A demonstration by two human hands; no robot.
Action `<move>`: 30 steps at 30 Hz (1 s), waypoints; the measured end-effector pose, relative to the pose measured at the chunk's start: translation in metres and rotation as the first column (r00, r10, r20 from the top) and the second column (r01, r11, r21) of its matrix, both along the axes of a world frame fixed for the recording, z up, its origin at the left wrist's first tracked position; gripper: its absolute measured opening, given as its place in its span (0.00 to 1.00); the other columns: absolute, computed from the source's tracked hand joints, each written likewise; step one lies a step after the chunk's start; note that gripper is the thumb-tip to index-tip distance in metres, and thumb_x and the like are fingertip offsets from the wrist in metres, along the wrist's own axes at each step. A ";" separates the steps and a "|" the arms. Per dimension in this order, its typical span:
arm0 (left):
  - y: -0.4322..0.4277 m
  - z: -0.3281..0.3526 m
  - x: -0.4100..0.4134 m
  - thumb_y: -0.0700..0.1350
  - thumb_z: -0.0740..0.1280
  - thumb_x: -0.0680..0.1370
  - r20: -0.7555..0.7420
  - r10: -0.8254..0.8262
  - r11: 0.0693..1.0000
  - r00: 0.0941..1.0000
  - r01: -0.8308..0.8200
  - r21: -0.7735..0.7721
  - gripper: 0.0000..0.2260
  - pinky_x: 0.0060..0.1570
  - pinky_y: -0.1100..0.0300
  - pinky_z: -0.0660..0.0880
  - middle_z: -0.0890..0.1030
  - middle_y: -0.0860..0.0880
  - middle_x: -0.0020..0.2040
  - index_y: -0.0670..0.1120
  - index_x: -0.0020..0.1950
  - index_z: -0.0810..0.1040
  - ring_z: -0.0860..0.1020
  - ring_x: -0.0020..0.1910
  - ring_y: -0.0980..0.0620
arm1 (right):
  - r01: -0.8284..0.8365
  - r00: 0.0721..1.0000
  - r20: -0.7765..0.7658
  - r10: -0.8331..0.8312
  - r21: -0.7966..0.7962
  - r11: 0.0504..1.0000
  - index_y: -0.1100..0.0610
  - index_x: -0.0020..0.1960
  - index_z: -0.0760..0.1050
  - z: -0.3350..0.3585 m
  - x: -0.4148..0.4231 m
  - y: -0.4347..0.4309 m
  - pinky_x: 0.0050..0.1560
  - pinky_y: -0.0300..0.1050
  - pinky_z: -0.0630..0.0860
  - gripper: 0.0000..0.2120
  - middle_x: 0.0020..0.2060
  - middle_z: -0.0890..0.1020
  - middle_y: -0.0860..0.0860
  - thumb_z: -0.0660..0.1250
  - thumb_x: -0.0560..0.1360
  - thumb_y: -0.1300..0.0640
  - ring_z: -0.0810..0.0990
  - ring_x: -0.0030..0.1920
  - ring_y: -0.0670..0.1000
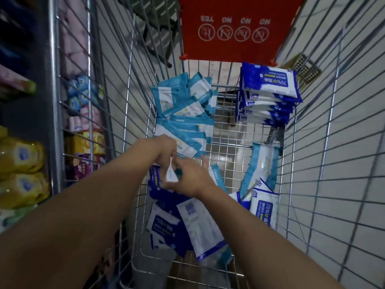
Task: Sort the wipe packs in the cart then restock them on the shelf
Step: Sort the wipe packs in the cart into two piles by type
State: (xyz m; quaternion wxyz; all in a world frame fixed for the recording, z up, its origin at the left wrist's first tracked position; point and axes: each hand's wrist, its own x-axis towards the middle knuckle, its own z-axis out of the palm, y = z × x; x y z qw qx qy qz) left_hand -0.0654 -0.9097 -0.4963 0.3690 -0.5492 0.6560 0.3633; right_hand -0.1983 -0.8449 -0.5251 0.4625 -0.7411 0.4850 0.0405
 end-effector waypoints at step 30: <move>-0.136 0.054 -0.148 0.30 0.71 0.70 -0.770 0.634 0.291 0.074 -0.945 0.149 0.13 0.46 0.57 0.80 0.79 0.45 0.47 0.43 0.50 0.76 0.79 0.44 0.49 | 0.289 0.864 -0.228 -0.448 -0.504 0.814 0.52 0.78 0.48 0.056 -0.147 -0.163 0.72 0.54 0.57 0.33 0.76 0.53 0.58 0.59 0.78 0.66 0.52 0.75 0.60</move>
